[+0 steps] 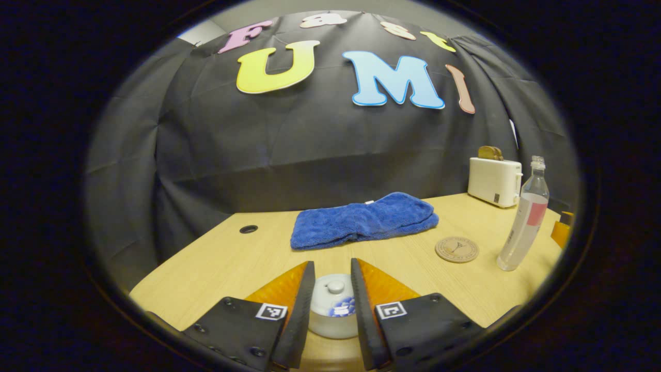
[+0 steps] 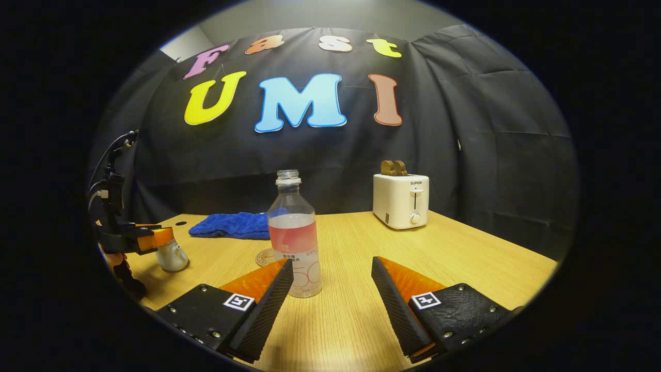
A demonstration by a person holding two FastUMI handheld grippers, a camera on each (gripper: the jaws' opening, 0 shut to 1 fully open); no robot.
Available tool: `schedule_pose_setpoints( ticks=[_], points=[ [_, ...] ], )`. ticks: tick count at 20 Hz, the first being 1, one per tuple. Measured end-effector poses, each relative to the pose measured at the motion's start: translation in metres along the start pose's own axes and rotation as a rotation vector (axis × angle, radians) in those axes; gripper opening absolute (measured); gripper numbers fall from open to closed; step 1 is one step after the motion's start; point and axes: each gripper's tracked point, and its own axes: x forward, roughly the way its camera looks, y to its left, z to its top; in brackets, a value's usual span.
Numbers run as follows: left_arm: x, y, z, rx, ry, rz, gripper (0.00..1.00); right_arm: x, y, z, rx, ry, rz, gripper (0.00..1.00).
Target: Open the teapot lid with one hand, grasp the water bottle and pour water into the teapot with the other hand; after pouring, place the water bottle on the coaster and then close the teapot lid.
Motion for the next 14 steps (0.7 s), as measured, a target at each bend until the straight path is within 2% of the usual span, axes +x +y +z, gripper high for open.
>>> schedule_pose_setpoints(
  ticks=[1,7,10,11,14],
  points=[
    [-0.0016,0.0006,-0.0001,0.011,0.001,0.001,0.46,0.0,-0.0005,-0.0019,0.004,0.002,0.0,0.95],
    [0.0,-0.0022,0.001,0.026,0.005,0.002,0.43,0.0009,0.0004,-0.0058,0.01,0.015,0.001,0.95],
    [0.0016,0.0015,0.0031,0.01,-0.013,0.039,0.14,0.0012,0.0002,-0.0069,0.012,0.017,0.002,0.95],
    [0.0002,0.0028,0.0014,0.012,-0.008,0.037,0.12,0.0008,-0.0006,-0.0067,0.013,0.017,0.0,0.95],
    [0.0009,0.0022,0.0038,-0.003,-0.011,0.02,0.14,0.0021,-0.003,-0.0052,0.015,0.015,-0.001,0.95]
  ],
)
